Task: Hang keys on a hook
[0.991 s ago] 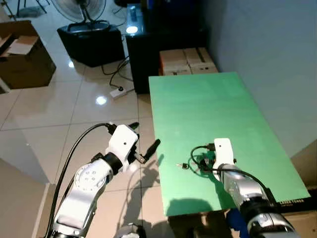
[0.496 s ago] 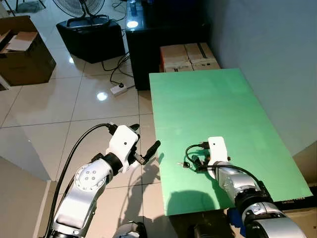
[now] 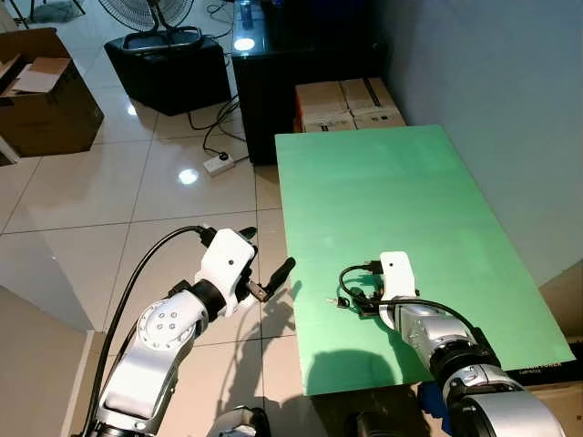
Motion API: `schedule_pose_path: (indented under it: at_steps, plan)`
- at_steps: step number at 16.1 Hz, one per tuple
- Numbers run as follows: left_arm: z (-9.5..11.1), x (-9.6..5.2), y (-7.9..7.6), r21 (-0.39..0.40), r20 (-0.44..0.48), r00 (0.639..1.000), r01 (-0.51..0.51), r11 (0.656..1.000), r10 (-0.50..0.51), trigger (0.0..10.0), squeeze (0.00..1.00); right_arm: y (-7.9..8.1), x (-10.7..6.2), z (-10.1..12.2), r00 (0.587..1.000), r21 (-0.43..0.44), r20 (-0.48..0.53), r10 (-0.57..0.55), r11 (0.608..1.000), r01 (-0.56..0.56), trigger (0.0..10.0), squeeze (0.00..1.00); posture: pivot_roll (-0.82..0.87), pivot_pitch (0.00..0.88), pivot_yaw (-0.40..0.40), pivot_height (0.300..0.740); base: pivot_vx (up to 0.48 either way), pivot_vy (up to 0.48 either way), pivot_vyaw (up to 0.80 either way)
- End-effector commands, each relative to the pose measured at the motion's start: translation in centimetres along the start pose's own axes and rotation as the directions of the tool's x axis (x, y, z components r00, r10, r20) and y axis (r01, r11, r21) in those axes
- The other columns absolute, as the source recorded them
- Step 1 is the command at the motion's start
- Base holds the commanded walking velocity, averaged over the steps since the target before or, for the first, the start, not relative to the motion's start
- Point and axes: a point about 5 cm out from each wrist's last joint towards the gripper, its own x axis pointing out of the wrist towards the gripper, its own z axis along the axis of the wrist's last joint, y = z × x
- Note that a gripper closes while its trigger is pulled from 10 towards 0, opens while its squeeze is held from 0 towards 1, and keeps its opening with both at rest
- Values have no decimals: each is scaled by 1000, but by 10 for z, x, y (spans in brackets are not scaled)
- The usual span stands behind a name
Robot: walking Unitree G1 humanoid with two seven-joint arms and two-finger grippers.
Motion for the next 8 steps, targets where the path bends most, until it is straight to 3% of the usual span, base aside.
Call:
schedule_pose_path:
  at_steps: [1,2,3,8]
  plan:
    - [5,-1,-1,4,14,1000,12,1000,-12,10000,0,1,0,-7,999,16,-37,12,1000,-11,1216,0,-53,134,47,740,0,0,0]
    - [4,-1,-1,4,12,1000,12,1000,-12,10000,0,2,0,-10,999,17,-52,13,1000,-12,196,0,-50,131,46,740,0,0,0]
    - [4,-1,-1,5,9,1000,12,1000,-12,10000,0,2,0,-13,998,20,-60,8,1000,-7,0,0,-50,131,46,740,0,0,0]
    - [3,-2,-2,9,1,1000,21,1000,-21,10000,0,-6,-1,-11,998,29,-54,-29,999,30,0,0,-51,137,49,740,0,0,0]
